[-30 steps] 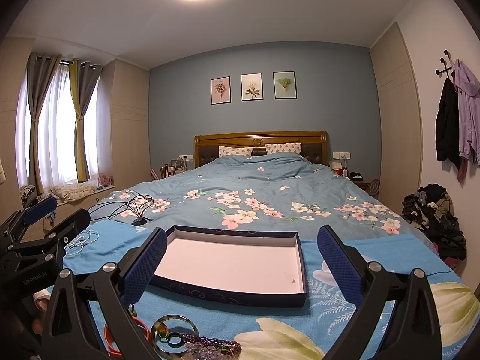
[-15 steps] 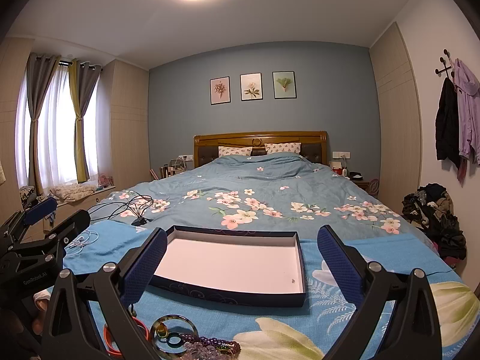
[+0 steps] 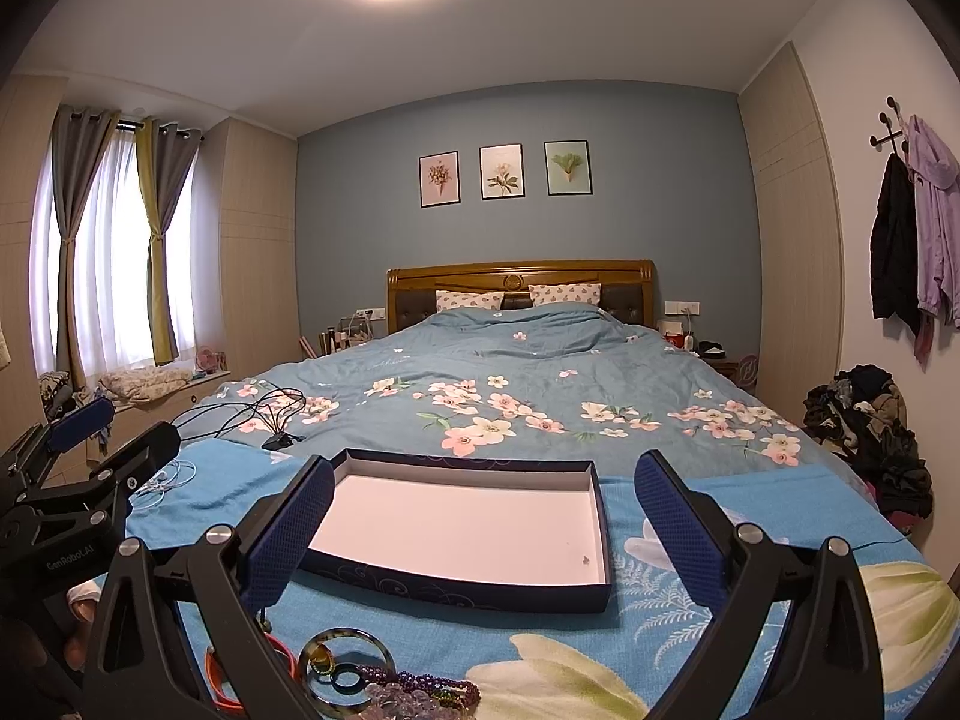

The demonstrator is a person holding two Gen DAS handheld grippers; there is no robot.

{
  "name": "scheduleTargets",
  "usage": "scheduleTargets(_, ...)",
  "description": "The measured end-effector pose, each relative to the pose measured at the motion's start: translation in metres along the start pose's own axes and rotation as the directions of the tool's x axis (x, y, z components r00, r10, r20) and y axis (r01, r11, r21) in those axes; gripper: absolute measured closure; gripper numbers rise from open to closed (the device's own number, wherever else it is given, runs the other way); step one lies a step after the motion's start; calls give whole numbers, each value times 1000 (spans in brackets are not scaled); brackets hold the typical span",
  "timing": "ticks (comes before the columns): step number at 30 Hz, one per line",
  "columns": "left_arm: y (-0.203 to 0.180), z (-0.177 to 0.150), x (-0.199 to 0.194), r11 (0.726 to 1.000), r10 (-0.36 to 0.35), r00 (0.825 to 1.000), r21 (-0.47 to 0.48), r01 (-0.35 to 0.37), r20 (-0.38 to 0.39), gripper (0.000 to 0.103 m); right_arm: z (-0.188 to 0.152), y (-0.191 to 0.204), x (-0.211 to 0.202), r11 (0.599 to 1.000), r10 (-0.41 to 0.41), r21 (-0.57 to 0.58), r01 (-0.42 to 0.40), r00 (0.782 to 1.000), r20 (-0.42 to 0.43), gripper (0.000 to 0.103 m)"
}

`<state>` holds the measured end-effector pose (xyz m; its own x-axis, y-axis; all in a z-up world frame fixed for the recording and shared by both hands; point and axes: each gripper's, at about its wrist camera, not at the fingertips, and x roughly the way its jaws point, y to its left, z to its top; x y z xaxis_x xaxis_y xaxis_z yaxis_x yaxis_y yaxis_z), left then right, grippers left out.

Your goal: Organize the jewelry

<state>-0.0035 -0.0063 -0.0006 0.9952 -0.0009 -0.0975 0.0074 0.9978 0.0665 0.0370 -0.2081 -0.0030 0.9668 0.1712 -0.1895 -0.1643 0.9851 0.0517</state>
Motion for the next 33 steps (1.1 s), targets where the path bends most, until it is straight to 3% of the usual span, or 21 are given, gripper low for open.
scheduleTargets(26,1,-1,4,1000,-9,1000,-5,9,-29,6,-1,0,0,1000,7,-10,-7,1000,-28,6)
scheduleTargets(33,6,-5,8,1000,-29,997,3,29,-68,6,-3,1,6,998,40,-42,-44,995,-94,6)
